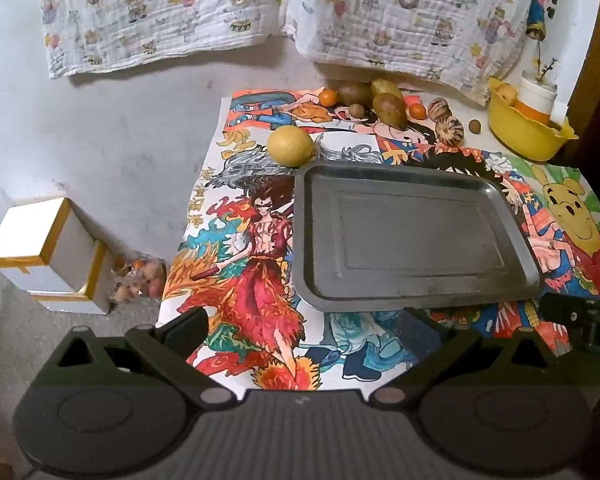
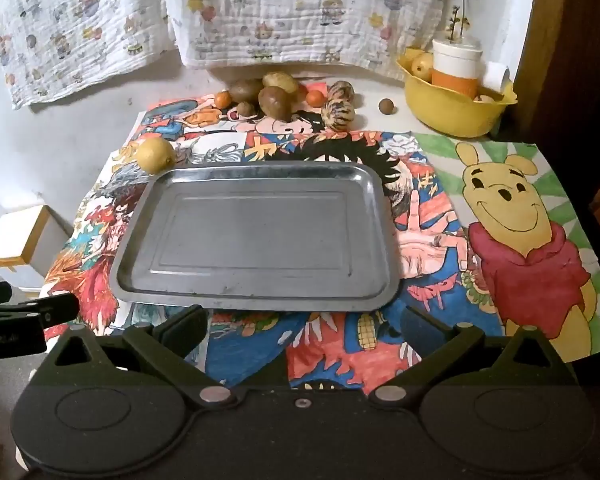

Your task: Organize fruits

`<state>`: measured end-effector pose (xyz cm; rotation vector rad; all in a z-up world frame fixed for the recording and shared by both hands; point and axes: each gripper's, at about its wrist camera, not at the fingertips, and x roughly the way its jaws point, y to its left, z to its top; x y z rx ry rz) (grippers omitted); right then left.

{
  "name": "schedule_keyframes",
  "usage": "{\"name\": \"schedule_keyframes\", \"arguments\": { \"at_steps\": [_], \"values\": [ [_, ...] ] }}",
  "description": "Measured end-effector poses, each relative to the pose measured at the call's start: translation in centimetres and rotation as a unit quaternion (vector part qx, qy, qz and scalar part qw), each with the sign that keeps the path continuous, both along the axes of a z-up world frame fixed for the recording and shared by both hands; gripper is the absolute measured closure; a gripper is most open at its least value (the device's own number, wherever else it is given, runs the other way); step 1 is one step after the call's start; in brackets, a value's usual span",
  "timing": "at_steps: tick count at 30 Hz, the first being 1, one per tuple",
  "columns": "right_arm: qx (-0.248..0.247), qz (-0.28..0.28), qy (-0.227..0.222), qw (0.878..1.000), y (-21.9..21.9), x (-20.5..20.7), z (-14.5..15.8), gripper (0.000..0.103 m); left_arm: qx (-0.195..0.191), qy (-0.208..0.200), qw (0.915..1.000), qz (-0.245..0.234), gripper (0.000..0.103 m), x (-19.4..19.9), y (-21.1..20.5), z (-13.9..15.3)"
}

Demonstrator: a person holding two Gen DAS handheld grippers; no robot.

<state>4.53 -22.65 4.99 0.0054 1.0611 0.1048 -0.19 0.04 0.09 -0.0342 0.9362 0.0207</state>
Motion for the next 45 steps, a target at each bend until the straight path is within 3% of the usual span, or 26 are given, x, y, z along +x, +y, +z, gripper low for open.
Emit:
{"name": "schedule_keyframes", "arguments": {
  "at_steps": [3,4,6,45],
  "values": [
    [0.018,-0.003,-0.011,1.000,0.04,-0.20,-0.25,0.000,0.006,-0.001,1.0000,-0.002,0.001,-0.58,0.18,-0.01],
    [0.019,-0.003,-0.009,1.000,-0.04,-0.33,-0.28,0.000,0.001,0.020,0.9998,0.003,0.001,0.10,0.42,-0.59],
    [0.019,-0.001,-0.004,1.000,0.19,-0.41,-0.43,0.000,-0.003,0.022,0.9997,0.008,0.001,0.14,0.58,-0.82],
    [0.004,0.001,0.003,1.000,0.07,0.24,-0.51,0.000,0.000,0.020,0.9997,0.011,0.001,0.05,0.30,-0.83]
  ]
}}
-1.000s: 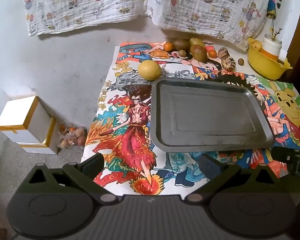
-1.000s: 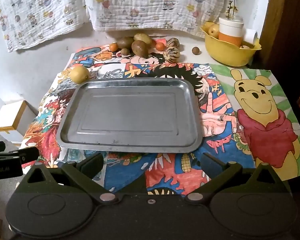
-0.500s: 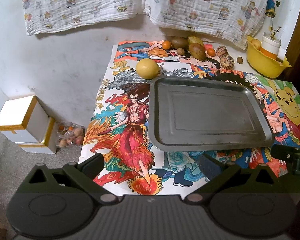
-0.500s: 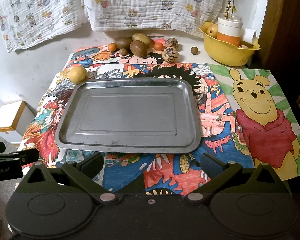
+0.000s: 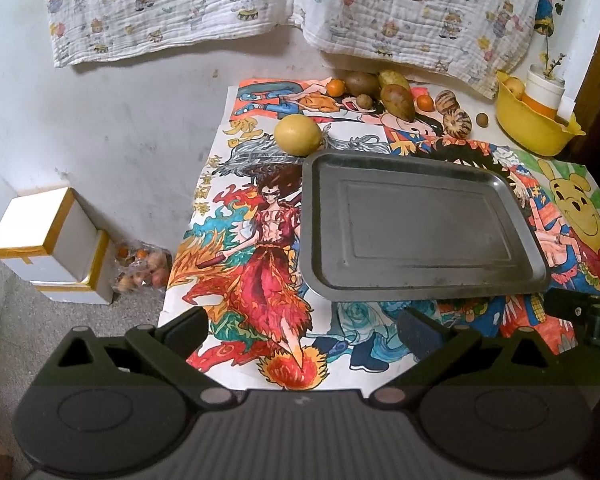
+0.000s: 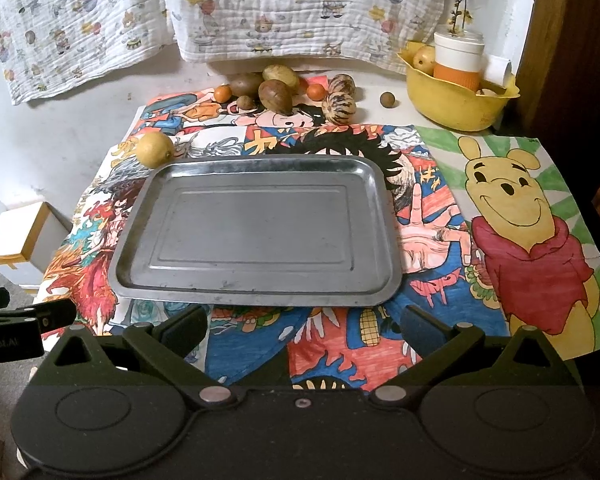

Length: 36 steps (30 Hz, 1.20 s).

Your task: Organize fruits

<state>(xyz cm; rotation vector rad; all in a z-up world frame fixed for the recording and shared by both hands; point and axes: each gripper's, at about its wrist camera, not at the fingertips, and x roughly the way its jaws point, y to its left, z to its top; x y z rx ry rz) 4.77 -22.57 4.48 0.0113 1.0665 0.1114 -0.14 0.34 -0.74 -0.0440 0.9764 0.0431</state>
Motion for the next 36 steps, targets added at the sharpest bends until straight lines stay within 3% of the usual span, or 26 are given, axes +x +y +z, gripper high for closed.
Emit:
{"name": "schedule_keyframes", "arguments": {
  "at_steps": [36],
  "values": [
    [-0.001,-0.002,-0.001,1.000,-0.18,-0.04,0.10,0.000,-0.003,0.003,1.0000,0.001,0.001,-0.01,0.17,-0.30]
  ]
}}
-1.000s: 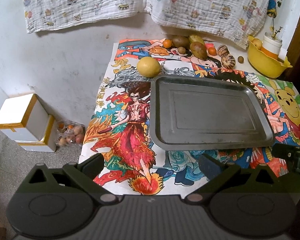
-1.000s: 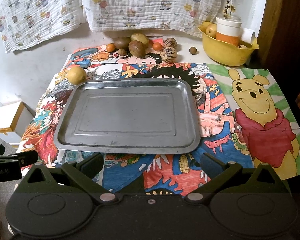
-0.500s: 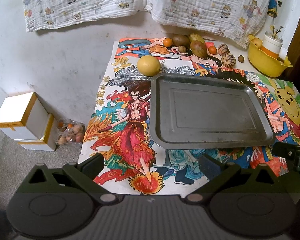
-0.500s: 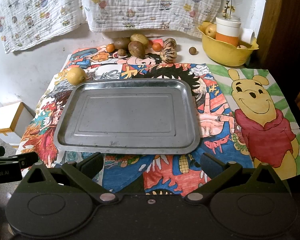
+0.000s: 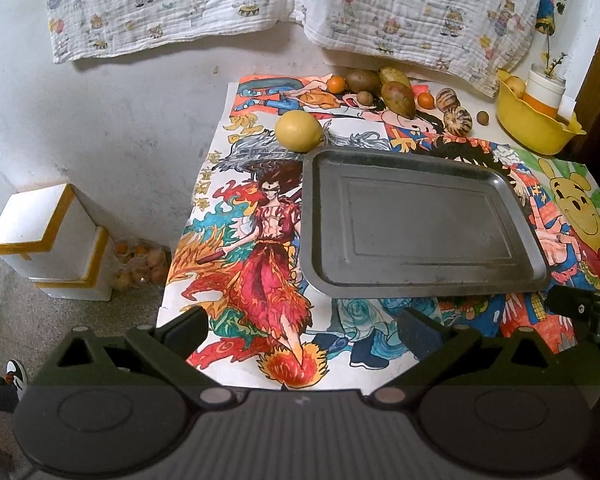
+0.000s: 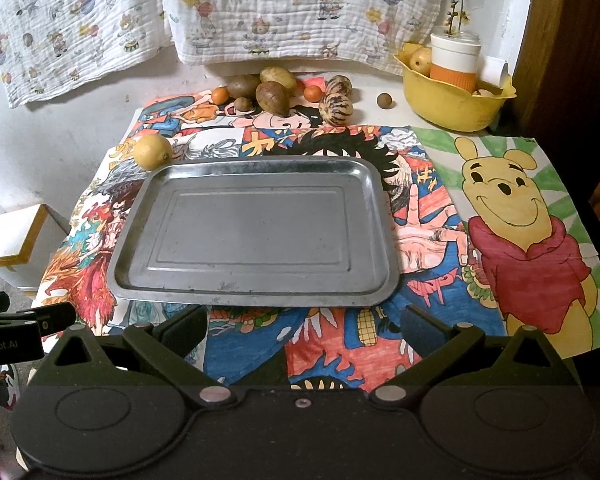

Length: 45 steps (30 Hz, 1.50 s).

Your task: Organize fruits

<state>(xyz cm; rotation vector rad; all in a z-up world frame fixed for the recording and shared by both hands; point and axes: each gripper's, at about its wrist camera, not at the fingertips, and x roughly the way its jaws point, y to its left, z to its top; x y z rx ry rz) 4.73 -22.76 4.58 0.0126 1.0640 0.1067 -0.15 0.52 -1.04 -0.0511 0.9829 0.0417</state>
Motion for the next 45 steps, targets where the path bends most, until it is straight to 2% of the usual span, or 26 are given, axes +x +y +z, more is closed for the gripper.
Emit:
{"name": "schedule_keyframes", "arguments": {
  "at_steps": [13,19,24,28,32,36,45],
  "values": [
    [-0.018,-0.003,-0.006,1.000,0.4,0.3,0.1,0.000,-0.010,0.014,0.9998,-0.011,0.001,1.5,0.8,0.0],
    [-0.039,0.026,-0.007,0.999,0.9,1.5,0.1,0.000,0.009,0.023,0.9993,-0.027,0.001,3.4,0.6,-0.3],
    [-0.055,0.062,-0.014,0.996,1.3,3.4,-0.3,0.000,0.011,0.032,0.9993,-0.018,0.001,6.2,0.8,-0.7],
    [-0.051,0.088,-0.018,0.995,1.4,6.0,-1.1,0.000,0.015,0.037,0.9992,-0.002,0.001,9.3,1.2,-1.1],
    [-0.031,0.095,-0.004,0.995,1.4,10.1,-2.1,0.000,0.014,0.038,0.9989,0.022,0.001,12.5,1.9,-1.1],
    [-0.024,0.109,-0.010,0.994,1.9,14.2,-2.8,0.000,0.017,0.041,0.9983,0.038,0.001,16.0,2.2,-1.5],
    [-0.019,0.180,-0.031,0.983,4.9,21.9,-4.8,0.001,0.006,0.042,0.9963,0.075,0.001,22.4,2.4,-2.6]
  ]
}}
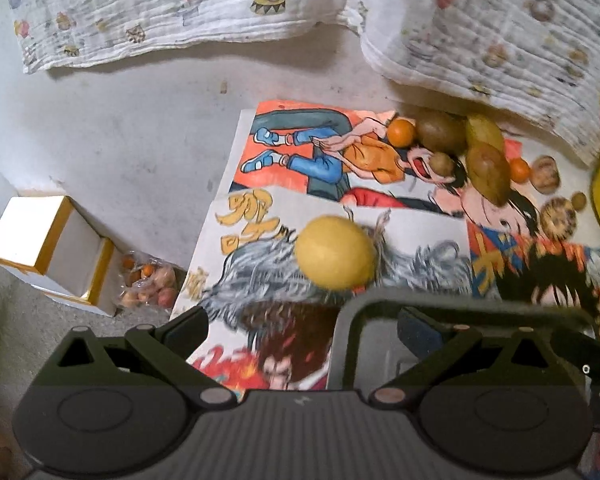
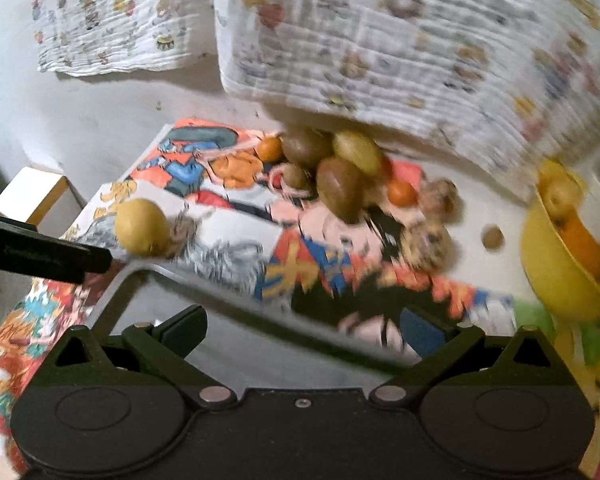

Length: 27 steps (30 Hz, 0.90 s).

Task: Organize fruits
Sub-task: 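Grasp the yellow lemon with the left tool while the right tool grasps a brown mango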

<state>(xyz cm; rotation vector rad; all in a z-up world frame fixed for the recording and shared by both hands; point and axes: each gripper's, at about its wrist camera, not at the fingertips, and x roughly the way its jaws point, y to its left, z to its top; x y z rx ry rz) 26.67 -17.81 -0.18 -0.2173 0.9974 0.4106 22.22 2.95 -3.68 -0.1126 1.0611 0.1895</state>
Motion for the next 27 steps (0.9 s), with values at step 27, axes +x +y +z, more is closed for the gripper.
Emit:
{"name": "schedule_keyframes", "arguments": {
  "at_steps": [27],
  "values": [
    [0.000,0.042,0.066,0.997,3.5,16.3,-7.2,0.019,-0.073,0.046,0.9885,0.124,0.026,7.5,1.1,-4.8]
  ]
}}
